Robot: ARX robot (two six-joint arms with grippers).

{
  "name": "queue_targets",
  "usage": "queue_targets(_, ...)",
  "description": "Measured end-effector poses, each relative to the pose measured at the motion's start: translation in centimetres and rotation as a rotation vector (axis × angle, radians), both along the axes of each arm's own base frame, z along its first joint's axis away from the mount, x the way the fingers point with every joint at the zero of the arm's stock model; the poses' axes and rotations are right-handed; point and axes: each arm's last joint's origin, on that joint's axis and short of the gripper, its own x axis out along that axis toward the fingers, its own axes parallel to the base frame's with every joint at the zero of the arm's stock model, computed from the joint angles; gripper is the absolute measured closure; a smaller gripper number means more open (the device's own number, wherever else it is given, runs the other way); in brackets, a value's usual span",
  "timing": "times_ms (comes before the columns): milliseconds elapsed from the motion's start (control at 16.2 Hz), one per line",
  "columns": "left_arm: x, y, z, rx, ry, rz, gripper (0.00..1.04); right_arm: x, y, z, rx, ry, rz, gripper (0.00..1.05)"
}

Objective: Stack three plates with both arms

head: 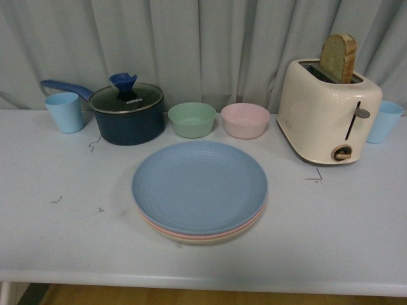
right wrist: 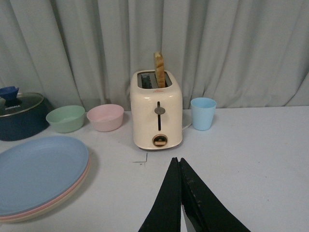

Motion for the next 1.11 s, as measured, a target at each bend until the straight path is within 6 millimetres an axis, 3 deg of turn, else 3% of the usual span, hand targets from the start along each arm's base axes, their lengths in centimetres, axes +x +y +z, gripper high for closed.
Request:
queue_targets(801,0.0,0.0,0.0,0.0,-0.001,0.0,0.07,-1.6,0.0,-0.3,0.0,0.008,0.0,1.03)
queue_targets(863,0.0,0.0,0.0,0.0,0.0,0.0,0.07,-1.6,0.0,-0.3,-0.002,0.007,0.0,0.98)
queue_targets(1110,0.0,0.0,0.0,0.0,0.0,0.0,0.07,-1.6,0.0,-0.3,-0.002,0.008,0.0,0.49)
